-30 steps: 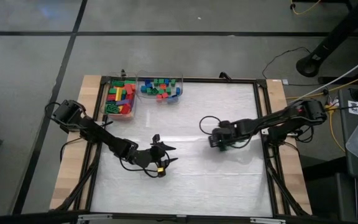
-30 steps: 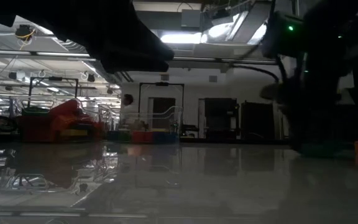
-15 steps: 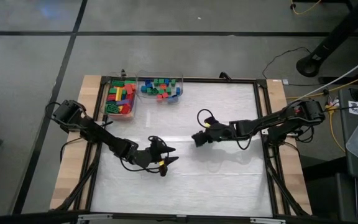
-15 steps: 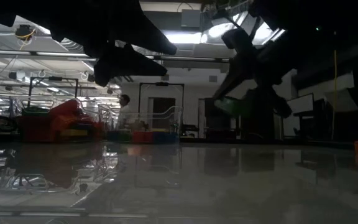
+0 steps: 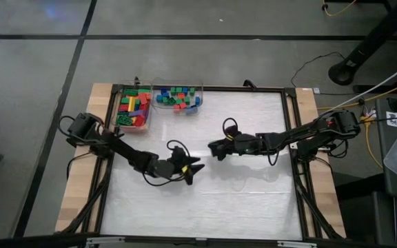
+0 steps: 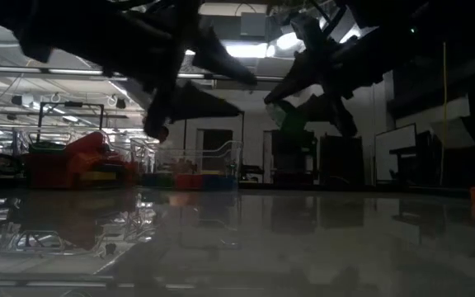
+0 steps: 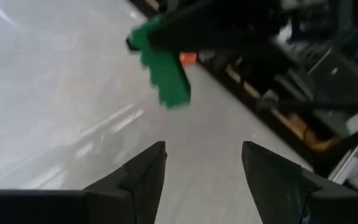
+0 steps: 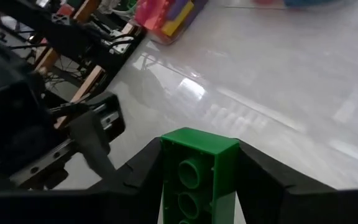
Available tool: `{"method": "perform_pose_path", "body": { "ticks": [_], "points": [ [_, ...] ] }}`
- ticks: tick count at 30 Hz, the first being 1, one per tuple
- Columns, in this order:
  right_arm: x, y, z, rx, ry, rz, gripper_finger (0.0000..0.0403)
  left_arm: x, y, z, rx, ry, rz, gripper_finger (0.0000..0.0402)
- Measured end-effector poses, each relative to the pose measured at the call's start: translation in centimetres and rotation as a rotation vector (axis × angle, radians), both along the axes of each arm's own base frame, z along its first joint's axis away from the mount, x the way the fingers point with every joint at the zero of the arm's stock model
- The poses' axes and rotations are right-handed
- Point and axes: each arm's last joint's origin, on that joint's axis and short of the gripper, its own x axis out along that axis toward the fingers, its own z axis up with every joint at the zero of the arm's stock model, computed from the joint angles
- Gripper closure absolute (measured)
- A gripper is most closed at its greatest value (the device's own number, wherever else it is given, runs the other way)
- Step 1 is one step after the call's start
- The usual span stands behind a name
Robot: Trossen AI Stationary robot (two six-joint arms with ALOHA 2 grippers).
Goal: Sort blocks by size
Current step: Put the large green game piece into the left transparent bin
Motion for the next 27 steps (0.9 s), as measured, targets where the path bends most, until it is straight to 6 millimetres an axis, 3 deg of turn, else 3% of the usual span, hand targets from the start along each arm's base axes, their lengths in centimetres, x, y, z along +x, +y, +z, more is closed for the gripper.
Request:
{"method": "perform_pose_path", "body": {
  "ticks": [12, 21, 27],
  "points": [
    [0.4, 0.1, 1.0, -0.061, -0.094, 0.039, 0.024, 1.4, 3.2, 0.5, 0.004, -0.082, 0.098, 0.0202],
    [0.5, 0.1, 1.2, -0.074, -0.116, 0.044, 0.0239, 2.6, 3.2, 2.1, 0.105, -0.09, 0.083, 0.0202],
    [0.5, 0.1, 1.3, -0.076, -0.126, 0.044, 0.0238, 2.9, 3.6, 2.0, 0.093, -0.054, 0.098, 0.0202]
  ]
}}
